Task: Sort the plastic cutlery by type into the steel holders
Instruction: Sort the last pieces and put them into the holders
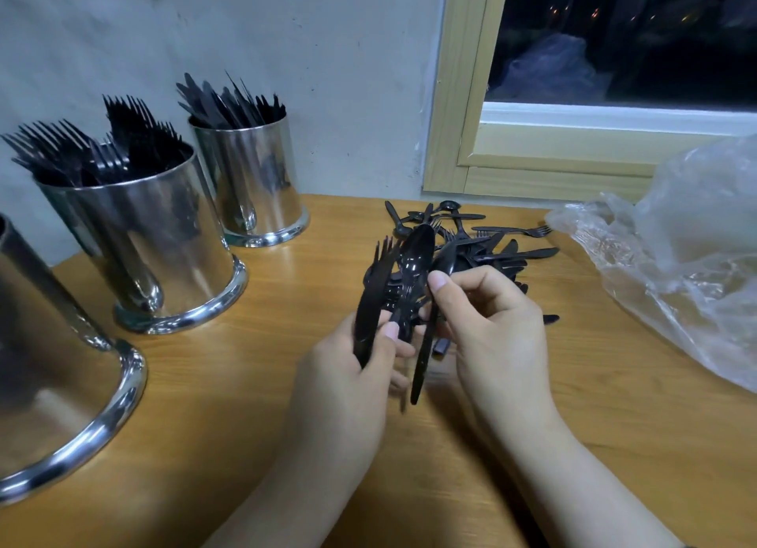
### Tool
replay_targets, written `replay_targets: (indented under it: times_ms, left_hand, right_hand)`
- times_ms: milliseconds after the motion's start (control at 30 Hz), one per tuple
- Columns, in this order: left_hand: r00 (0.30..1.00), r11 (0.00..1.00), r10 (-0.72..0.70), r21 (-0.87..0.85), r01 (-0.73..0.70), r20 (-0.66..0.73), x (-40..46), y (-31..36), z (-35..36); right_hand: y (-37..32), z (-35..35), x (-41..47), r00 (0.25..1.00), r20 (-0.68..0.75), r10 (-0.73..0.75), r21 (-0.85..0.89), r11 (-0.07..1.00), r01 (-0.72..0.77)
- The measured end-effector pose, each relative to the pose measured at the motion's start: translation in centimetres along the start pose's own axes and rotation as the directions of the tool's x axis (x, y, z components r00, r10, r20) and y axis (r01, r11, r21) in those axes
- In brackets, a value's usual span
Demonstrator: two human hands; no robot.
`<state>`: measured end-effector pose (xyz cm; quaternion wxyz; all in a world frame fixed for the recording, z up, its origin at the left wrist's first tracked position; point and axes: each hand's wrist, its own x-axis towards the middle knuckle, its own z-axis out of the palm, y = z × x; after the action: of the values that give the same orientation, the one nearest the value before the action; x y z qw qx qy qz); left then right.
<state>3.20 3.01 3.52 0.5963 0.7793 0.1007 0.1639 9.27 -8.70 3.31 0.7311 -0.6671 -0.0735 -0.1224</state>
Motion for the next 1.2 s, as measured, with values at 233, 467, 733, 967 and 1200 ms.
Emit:
replay_targets:
  times_ms: [233,467,733,967,1200]
  left_hand:
    - [0.999,0.999,0.015,0.050,-0.013,-0.041,-0.2,0.1,0.2]
    - [1.000,0.996,0.000,0.090,-0.003,0.031,-0.6,0.6,0.3]
    - [0.990,0.998,-0.025,-0.058,0.033,0.138,-0.5,0.0,0.1]
    - [0.970,0.991,-0.093,-0.068,0.111,0.226,-0.2,-0.9,0.1]
    - [0.987,0.990,-0.106,-0.076,0.115,0.121,0.4,-1.6,-0.4]
  right_hand:
    - [-0.2,-0.3,0.1,0.995,-0.092,-0.032,0.011,0.999,0.033]
    - [-0.5,-0.4,-0.2,0.994,-0.042,-0.101,-0.113,0.989,0.096]
    - [-0.8,-0.5,-0.1,0.996,-0.080,-0.032,-0.097,0.995,0.025]
    - [-0.5,-0.9,0.0,0.994,-0.104,-0.027,-0.123,0.992,0.014]
    - [0.1,-0.7,0.0,0.999,0.048,-0.001,-0.214,0.977,0.011]
